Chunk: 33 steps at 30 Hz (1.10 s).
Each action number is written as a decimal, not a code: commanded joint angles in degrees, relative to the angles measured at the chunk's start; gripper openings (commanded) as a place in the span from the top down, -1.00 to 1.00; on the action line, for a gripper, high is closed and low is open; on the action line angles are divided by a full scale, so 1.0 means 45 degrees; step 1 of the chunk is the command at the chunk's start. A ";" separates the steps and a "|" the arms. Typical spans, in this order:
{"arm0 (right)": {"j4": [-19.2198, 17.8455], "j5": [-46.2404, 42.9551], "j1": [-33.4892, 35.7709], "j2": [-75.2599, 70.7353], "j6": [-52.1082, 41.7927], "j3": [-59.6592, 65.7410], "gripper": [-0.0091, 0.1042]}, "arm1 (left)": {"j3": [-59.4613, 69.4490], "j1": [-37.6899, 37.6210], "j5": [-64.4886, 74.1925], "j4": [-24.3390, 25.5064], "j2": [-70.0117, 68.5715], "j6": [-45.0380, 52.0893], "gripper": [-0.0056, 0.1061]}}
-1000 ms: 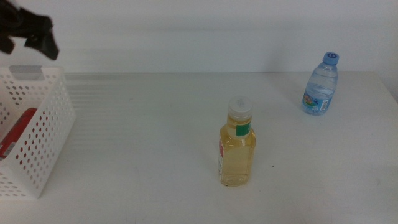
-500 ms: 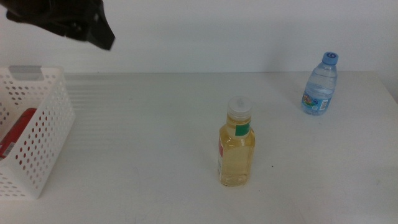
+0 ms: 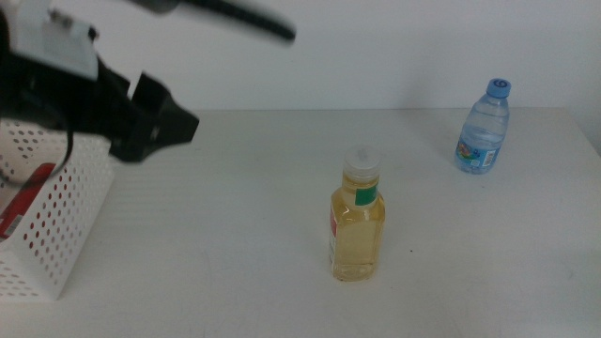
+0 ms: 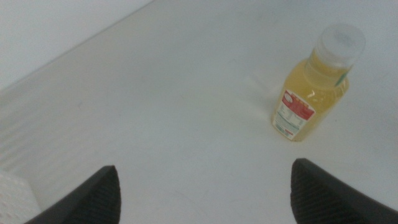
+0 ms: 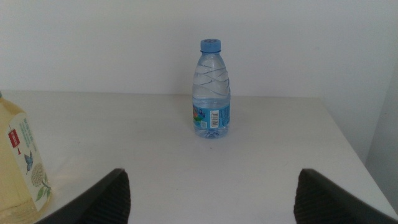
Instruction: Use arms to grab the bottles and put them into the dustbin to the left of the table.
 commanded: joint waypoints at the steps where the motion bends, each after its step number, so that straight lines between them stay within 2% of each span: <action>1: -0.0121 -0.1017 -0.0069 -0.0338 -0.0125 -0.0309 -0.46 | 0.0466 -0.0064 -0.1375 -0.0533 -0.0687 -0.0054 -0.72; 8: -0.0121 -0.1017 -0.0069 -0.0338 -0.0125 -0.0309 -0.46 | 0.2877 -0.0064 -0.2670 -0.1027 -0.1890 0.0370 -0.72; 13: -0.0121 -0.1017 -0.0069 -0.0338 -0.0125 -0.0309 -0.46 | 0.4046 -0.0064 -0.3059 -0.1974 -0.2560 0.1425 -0.72; 20: -0.0121 -0.1017 -0.0069 -0.0338 -0.0125 -0.0309 -0.46 | 0.5807 -0.0064 -0.4079 -0.4104 -0.3181 0.3525 -0.72; 29: -0.0121 -0.1017 -0.0069 -0.0338 -0.0125 -0.0309 -0.46 | 0.7783 -0.0064 -0.7144 -0.8442 -0.3704 0.6607 -0.72; 33: -0.0121 -0.1017 -0.0069 -0.0338 -0.0125 -0.0309 -0.46 | 0.7816 -0.0016 -0.7693 -0.8849 -0.3886 0.7291 -0.72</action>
